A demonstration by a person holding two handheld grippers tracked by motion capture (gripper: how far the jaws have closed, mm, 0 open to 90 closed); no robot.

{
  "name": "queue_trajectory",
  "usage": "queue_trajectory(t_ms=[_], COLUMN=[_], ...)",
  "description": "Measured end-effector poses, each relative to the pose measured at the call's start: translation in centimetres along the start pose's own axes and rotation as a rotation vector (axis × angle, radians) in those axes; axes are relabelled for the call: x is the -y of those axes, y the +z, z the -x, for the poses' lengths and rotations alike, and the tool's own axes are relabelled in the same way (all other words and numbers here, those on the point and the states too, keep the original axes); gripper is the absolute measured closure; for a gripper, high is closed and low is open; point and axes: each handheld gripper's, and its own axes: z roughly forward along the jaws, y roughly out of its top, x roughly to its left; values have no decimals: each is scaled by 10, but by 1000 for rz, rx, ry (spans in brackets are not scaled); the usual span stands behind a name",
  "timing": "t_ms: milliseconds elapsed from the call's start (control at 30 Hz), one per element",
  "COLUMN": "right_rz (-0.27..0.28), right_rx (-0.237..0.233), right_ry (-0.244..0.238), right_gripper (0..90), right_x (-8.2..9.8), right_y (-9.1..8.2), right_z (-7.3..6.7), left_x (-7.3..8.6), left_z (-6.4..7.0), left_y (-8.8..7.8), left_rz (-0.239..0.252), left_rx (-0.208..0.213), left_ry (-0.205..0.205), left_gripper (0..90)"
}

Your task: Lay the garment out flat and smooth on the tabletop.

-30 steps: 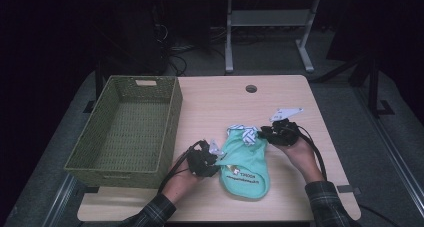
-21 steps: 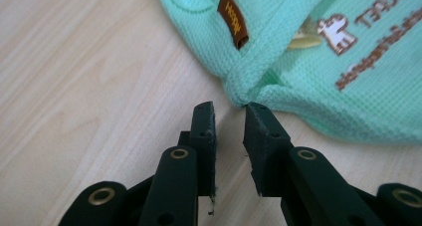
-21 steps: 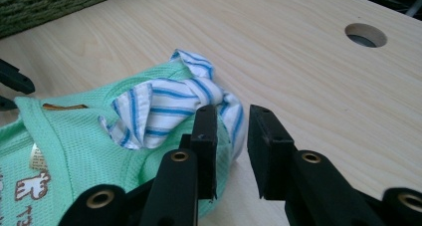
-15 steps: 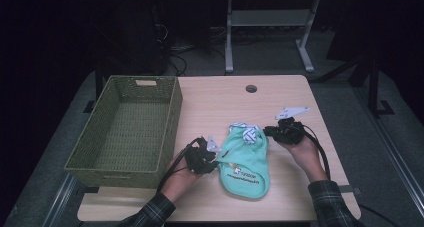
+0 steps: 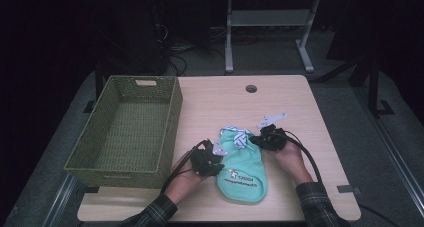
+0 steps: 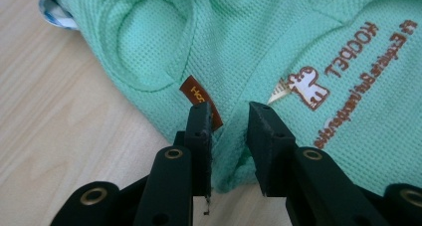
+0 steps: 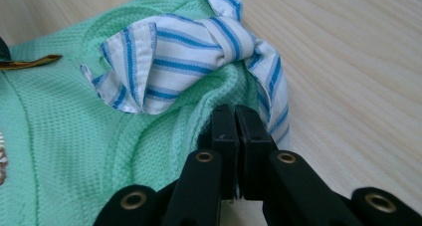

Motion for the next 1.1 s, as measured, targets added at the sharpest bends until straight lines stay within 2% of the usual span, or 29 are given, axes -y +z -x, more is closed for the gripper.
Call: queue_trajectory(t_ms=[167, 333, 400, 433, 467, 533, 567, 600, 633, 667, 767, 867, 900, 933, 967, 1033, 1100], right_rz=[-23, -51, -53, -52, -52, -51, -50, -50, -48, -48, -48, -48, -46, -46, -46, -43, -50], right_rx=[45, 110, 114, 116, 116, 120, 121, 121, 126, 126, 137, 151, 156, 156, 159, 163, 178], right_ry=[-16, -12, -7, 7, 7, 5, 3, 3, 5, 5, 13, 12, 21, 21, 26, 23, 24], right_gripper=[882, 882, 881, 881, 881, 881, 881, 881, 881, 881, 880, 880, 880, 880, 880, 879, 879], right_x=[1, 5, 5, 6, 6, 6, 6, 6, 6, 6, 7, 8, 8, 8, 8, 8, 8], right_y=[1, -5, -6, -7, -7, -6, -6, -6, -6, -6, -7, -7, -8, -8, -8, -8, -8], right_z=[2, 10, 12, 14, 14, 14, 14, 14, 15, 15, 19, 21, 23, 23, 23, 23, 23], left_x=[2, 2, 2, 2, 2, 0, -2, -2, -3, -3, -1, -2, -7, -7, -12, -13, -12], left_z=[-1, -2, -2, -2, -2, -1, 2, 2, 8, 8, 24, 30, 37, 37, 43, 46, 51], left_y=[4, 5, 5, 1, 1, -5, -9, -9, -9, -9, -7, -11, -15, -15, -15, -13, -1], left_rz=[-31, -32, -32, -18, -18, 16, 42, 42, 50, 50, 40, 69, 103, 103, 113, 104, 57], left_rx=[16, 21, 16, 14, 14, 19, 37, 37, 68, 68, 106, 104, 116, 116, 128, 136, 157], left_ry=[1, -3, -2, -9, -9, -18, -16, -16, -9, -9, 22, 28, 38, 38, 54, 65, 88], left_gripper=[705, 702, 689, 688, 688, 689, 689, 689, 689, 689, 689, 688, 688, 688, 689, 690, 703])
